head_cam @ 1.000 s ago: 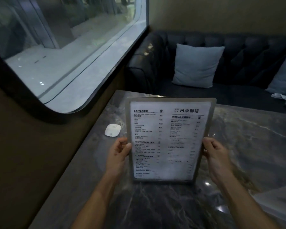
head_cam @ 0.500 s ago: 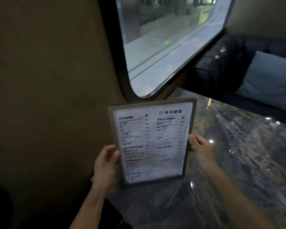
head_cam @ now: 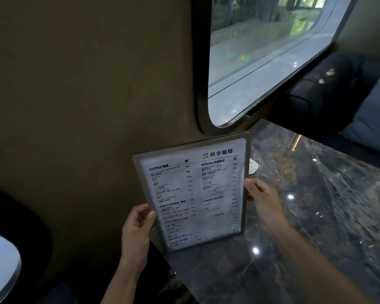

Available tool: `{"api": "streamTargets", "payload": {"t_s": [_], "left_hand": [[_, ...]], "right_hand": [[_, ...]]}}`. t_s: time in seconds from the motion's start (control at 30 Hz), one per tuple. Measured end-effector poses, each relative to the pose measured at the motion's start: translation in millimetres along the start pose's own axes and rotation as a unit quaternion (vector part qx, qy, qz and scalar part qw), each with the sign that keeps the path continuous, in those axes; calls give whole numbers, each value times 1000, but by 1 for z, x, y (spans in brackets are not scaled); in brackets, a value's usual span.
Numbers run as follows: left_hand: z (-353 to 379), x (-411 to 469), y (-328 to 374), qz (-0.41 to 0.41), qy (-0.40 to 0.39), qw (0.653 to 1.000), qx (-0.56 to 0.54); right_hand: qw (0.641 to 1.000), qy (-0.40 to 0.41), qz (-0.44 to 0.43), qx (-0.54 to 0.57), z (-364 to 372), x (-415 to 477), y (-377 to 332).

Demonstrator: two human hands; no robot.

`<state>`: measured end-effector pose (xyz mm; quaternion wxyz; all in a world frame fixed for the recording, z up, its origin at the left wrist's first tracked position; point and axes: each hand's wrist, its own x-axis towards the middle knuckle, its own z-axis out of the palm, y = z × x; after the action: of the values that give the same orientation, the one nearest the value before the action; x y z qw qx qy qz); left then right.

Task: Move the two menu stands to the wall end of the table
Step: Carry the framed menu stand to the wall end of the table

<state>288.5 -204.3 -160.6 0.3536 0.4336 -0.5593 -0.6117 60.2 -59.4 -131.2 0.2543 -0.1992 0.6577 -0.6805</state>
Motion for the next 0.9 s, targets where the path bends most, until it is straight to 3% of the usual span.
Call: {"api": "streamTargets", "payload": {"t_s": [0.13, 0.37, 0.57, 0.7, 0.9], "left_hand": [[-6, 0, 0, -16, -15, 1000, 5], [-11, -9, -14, -59, -15, 998, -11], [6, -20, -19, -75, -1, 997, -24], [12, -34, -25, -26, 20, 999, -3], [14, -54, -34, -25, 63, 998, 8]], "right_hand": [[999, -10, -4, -39, -3, 1, 3], [971, -23, -43, -235, -9, -35, 38], [972, -94, -2, -214, -3, -50, 54], [953, -111, -23, -280, -6, -44, 59], [934, -157, -28, -321, -7, -29, 58]]}}
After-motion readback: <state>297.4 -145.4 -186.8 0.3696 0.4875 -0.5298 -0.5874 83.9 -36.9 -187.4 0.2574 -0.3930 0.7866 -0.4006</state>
